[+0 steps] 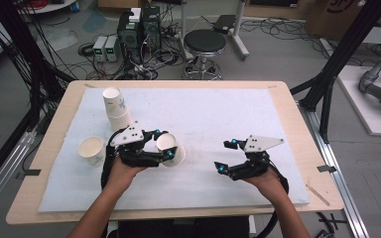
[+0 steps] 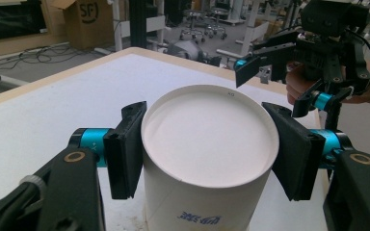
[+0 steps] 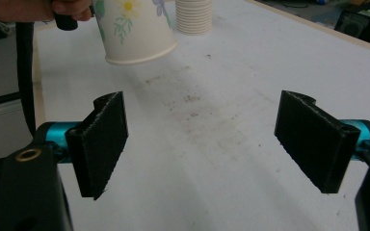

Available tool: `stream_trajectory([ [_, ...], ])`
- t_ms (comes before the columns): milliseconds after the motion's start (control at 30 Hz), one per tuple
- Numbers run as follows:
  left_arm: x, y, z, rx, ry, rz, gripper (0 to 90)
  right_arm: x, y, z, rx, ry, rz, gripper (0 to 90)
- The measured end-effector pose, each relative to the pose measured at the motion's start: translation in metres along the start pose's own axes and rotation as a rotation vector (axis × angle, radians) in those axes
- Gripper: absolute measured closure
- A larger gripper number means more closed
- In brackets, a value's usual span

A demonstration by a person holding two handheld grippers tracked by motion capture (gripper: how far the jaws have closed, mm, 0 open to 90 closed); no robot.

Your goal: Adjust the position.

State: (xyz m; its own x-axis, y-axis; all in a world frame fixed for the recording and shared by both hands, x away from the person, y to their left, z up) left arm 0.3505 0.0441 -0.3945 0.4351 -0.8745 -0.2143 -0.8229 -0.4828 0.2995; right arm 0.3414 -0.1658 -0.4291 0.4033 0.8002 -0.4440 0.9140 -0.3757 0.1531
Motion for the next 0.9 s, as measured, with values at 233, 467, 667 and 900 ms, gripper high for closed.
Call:
stream_trajectory([
  [233,0.008,0.008,0.004,0.007,-0.021,0.028,36.1,0.007,-0.006,-0.002,-0.007,0.018,-0.025,19.8],
  [467,0.021,0.019,0.009,0.011,-0.034,0.071,36.2,0.01,-0.013,-0.003,-0.015,0.03,-0.064,19.8],
  [667,0.028,0.026,0.012,0.019,-0.05,0.104,36.2,0.013,-0.018,-0.003,-0.024,0.034,-0.084,19.9],
  [900,0.032,0.034,0.012,0.029,-0.066,0.144,36.2,0.019,-0.025,-0.003,-0.035,0.025,-0.117,20.0],
])
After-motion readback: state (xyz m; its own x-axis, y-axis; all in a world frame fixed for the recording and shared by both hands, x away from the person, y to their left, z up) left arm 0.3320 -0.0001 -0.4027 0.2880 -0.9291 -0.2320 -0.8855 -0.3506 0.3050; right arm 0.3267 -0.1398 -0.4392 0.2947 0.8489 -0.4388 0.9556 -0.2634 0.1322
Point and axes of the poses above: each handheld gripper's, and its own axes: x roughly forward along the jaws, z roughly out of its underside, y roughly to its right, the point moved 9 cm from there along x, roughly forward along the jaws, and after that the axes turned 12 degrees about -x, right-handed, at the moved point
